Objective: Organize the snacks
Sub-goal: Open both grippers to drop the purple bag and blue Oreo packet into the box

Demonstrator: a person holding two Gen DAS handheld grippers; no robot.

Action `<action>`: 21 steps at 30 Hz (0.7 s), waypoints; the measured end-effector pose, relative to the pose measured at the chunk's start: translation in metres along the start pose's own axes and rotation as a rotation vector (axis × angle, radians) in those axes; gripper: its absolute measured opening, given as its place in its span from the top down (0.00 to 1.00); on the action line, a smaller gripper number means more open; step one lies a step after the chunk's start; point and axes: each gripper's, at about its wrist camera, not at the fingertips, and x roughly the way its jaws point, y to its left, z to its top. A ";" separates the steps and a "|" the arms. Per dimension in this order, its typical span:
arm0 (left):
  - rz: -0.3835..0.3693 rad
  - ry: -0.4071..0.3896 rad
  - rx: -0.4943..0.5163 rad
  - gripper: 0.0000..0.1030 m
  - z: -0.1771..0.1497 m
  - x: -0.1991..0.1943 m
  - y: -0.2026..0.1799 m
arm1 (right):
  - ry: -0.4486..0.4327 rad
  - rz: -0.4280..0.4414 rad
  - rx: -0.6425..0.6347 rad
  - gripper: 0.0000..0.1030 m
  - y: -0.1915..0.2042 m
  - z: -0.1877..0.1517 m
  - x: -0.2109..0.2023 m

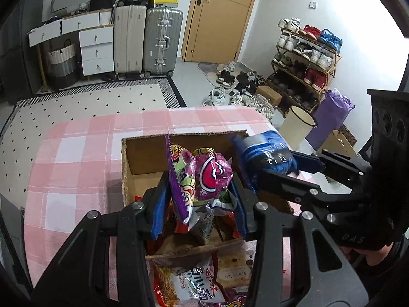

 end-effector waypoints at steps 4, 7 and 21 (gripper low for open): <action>-0.003 0.016 -0.015 0.60 -0.001 0.016 0.006 | 0.008 -0.036 0.005 0.55 -0.005 -0.002 0.013; 0.006 0.035 -0.006 0.51 0.001 0.025 0.004 | 0.020 -0.037 0.020 0.54 -0.012 -0.004 0.021; 0.066 0.013 -0.004 0.21 -0.004 0.010 0.009 | -0.036 -0.058 0.033 0.43 -0.021 -0.008 -0.005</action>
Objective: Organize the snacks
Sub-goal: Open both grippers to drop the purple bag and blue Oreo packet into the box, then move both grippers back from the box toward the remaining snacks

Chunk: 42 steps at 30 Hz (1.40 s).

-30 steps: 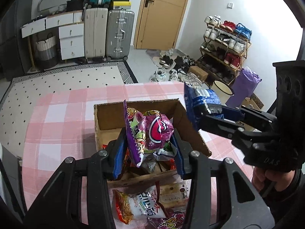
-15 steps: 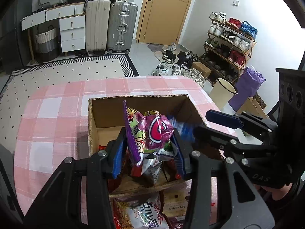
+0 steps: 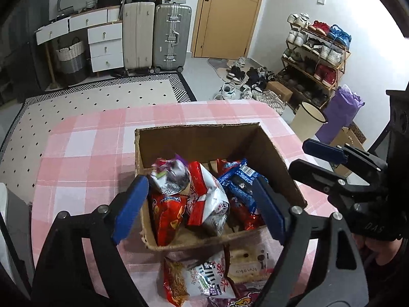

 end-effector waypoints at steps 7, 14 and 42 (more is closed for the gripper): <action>0.005 -0.032 -0.012 0.21 -0.011 -0.029 0.000 | -0.030 -0.002 0.003 0.42 0.003 -0.008 -0.022; 0.035 -0.070 -0.017 0.17 -0.030 -0.064 0.000 | -0.074 0.007 0.006 0.33 0.012 -0.027 -0.051; -0.044 -0.067 -0.025 0.01 -0.116 -0.133 -0.033 | -0.124 0.015 0.044 0.09 0.045 -0.098 -0.130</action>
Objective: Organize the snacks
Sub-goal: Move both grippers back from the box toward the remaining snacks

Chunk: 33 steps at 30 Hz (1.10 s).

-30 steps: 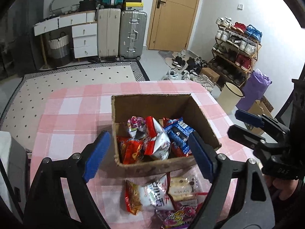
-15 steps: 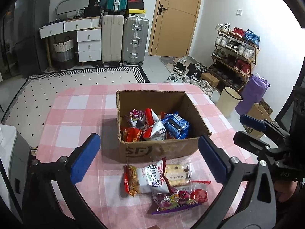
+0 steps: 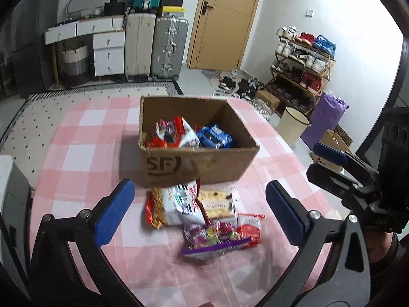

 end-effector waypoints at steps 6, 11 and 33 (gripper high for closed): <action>-0.011 0.057 -0.009 0.01 -0.023 0.014 -0.005 | 0.033 0.000 0.039 0.08 -0.004 -0.018 0.001; -0.014 0.115 -0.045 0.01 -0.041 0.034 -0.003 | 0.071 -0.005 0.063 0.08 -0.005 -0.037 0.003; -0.063 0.284 -0.144 0.08 -0.084 0.111 0.011 | 0.157 0.014 0.156 0.08 -0.020 -0.070 0.009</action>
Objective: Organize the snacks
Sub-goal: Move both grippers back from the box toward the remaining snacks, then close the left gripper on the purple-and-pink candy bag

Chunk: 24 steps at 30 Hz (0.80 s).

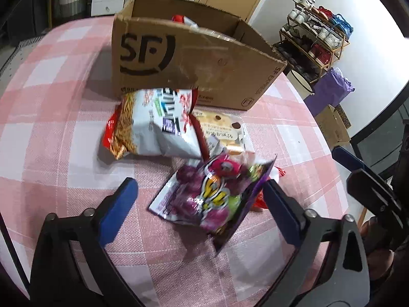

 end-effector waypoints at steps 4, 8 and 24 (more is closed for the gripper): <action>-0.050 0.010 -0.016 0.15 -0.007 0.008 0.002 | 0.004 0.003 0.003 0.08 -0.001 -0.001 0.003; -0.066 0.002 0.000 0.21 -0.009 0.016 -0.002 | 0.010 0.004 0.012 0.08 -0.003 -0.004 0.005; -0.071 -0.020 0.091 0.69 -0.014 0.022 -0.021 | 0.022 0.003 0.035 0.08 -0.010 -0.009 0.009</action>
